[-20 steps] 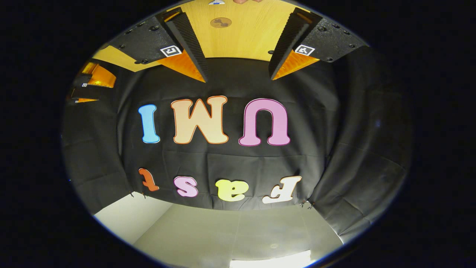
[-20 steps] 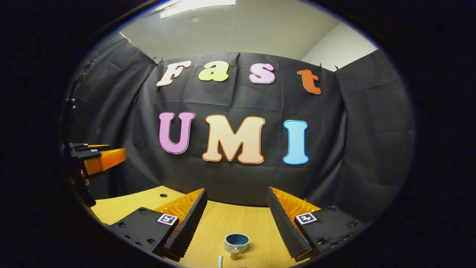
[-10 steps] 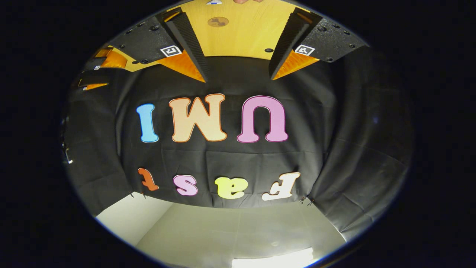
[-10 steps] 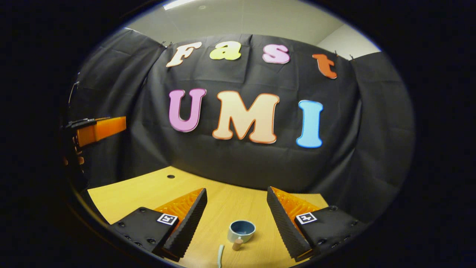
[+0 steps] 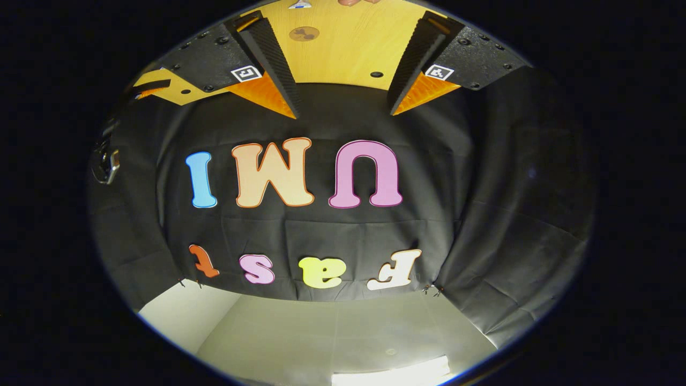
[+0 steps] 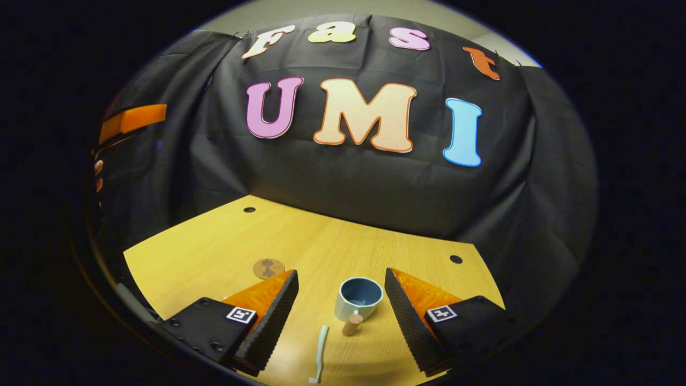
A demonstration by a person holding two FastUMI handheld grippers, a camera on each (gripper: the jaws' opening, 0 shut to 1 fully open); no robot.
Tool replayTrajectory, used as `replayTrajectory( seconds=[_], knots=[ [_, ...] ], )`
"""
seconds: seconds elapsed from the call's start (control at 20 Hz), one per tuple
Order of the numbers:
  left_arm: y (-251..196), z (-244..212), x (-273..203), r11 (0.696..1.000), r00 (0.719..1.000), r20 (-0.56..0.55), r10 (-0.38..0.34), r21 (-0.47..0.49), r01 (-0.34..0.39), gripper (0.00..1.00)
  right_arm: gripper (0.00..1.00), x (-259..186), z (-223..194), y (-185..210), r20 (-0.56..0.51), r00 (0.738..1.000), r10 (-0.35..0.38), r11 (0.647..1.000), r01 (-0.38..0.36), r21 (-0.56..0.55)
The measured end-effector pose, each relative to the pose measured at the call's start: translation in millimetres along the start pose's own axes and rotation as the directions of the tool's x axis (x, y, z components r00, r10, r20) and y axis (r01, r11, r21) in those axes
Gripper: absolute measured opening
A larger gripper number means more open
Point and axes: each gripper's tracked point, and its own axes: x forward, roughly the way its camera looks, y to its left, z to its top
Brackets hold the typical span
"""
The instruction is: Put the toothbrush and toothpaste on the desktop into the cup, then pick up the cup and place it on the coaster on the desktop.
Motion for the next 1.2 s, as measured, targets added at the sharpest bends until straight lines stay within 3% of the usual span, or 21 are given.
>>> replayTrajectory(
  seconds=[0.45, 0.65, 1.2],
  knots=[
    [15, -9, 4, 0.999, 0.999, -0.023, 0.030, 0.024, -0.029, 0.94, 1.00, 25, -81, 10, -0.203, 0.979, 0.010, 1.000, -0.009, 0.010],
    [19, -14, 4, 0.999, 0.999, -0.039, 0.039, 0.025, -0.038, 0.94, 1.00, 30, -97, 14, -0.266, 0.964, 0.011, 1.000, -0.015, -0.013],
    [35, -27, -7, 0.996, 0.994, -0.073, 0.080, 0.032, -0.078, 0.94, 0.98, 34, -161, 31, -0.500, 0.865, 0.051, 0.997, -0.070, -0.019]
  ],
)
